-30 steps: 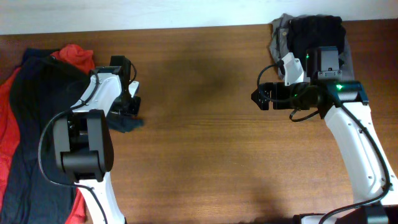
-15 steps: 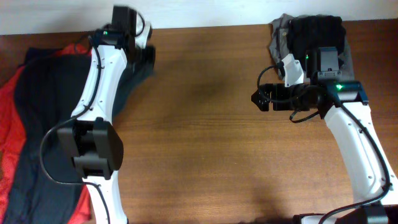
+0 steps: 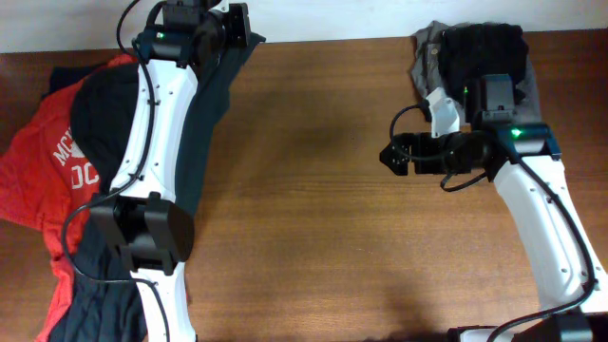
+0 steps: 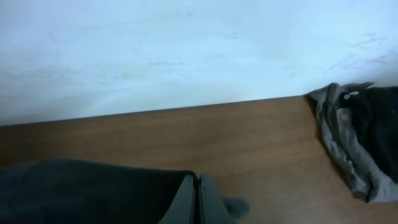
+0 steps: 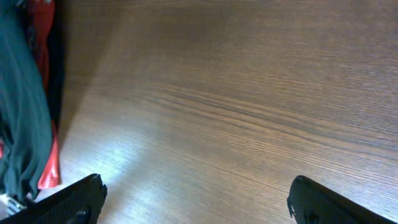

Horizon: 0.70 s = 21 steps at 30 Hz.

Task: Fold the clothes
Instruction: 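Grasp the dark green shirt with the left gripper and lift it up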

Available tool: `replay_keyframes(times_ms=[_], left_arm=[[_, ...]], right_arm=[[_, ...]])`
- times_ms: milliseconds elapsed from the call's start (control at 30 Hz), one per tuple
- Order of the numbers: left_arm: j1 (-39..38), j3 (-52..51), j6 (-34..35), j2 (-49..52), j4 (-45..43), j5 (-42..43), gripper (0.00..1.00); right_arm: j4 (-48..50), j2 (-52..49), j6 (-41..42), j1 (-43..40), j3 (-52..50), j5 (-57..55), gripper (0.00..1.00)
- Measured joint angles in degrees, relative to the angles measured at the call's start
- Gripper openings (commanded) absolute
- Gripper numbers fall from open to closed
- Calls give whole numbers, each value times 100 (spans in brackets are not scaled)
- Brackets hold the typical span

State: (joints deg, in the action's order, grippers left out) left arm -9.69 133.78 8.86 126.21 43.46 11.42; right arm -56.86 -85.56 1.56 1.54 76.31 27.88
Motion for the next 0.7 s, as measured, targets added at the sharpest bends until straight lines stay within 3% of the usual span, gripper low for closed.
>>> replay_keyframes(times_ms=[267, 700], left_arm=[[0, 542, 140, 2, 118, 83, 1], [-22, 3182, 170, 2, 1141, 195, 1]], right_arm=[[304, 0, 17, 684, -63, 72, 99], [835, -2, 125, 1255, -66, 72, 99]])
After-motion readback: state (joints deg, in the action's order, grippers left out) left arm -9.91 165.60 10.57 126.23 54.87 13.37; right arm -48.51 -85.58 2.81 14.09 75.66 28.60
